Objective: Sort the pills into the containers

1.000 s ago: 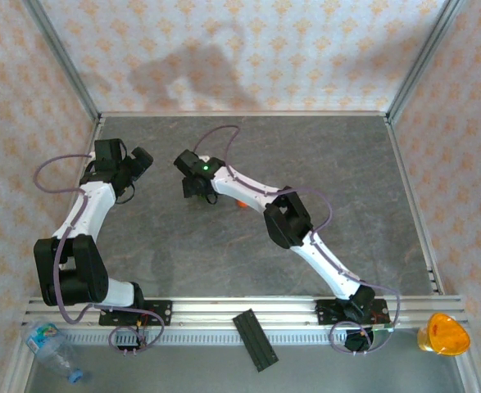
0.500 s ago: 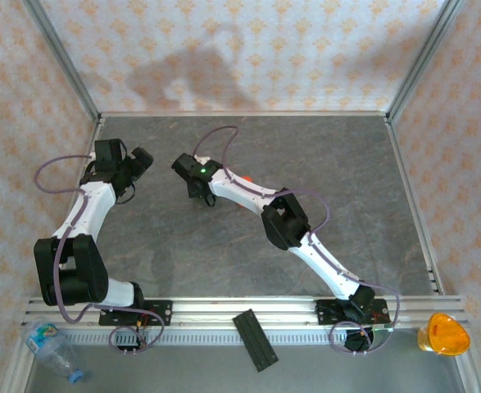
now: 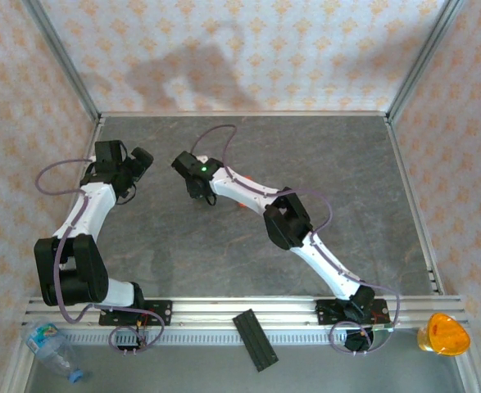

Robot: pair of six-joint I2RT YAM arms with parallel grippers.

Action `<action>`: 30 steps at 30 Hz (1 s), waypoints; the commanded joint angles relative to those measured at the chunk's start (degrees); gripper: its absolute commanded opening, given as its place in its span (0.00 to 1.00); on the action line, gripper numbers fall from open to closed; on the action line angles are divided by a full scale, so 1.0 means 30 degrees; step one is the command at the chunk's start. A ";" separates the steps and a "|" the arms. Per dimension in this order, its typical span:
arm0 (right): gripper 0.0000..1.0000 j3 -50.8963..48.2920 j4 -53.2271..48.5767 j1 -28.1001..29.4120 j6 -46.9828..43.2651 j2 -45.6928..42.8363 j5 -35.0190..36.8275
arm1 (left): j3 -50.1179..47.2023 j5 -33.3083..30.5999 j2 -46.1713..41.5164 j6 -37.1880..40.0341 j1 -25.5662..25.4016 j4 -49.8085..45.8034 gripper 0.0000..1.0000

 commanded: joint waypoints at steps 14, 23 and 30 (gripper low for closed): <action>0.12 -0.7766 0.2375 -0.2013 -0.5751 -1.1588 -0.8374 | -0.2132 0.9381 -0.4598 -0.2661 -0.1536 0.5304 0.93; 0.09 -1.2554 0.3976 -0.2380 -0.6749 -1.4788 -0.9467 | -0.2621 0.9598 -0.5276 -0.6072 -0.4050 0.8702 0.77; 0.05 -1.2742 0.4248 -0.2543 -0.6327 -1.4560 -0.9423 | -0.2586 0.9047 -0.5182 -0.6775 -0.5529 0.9319 0.71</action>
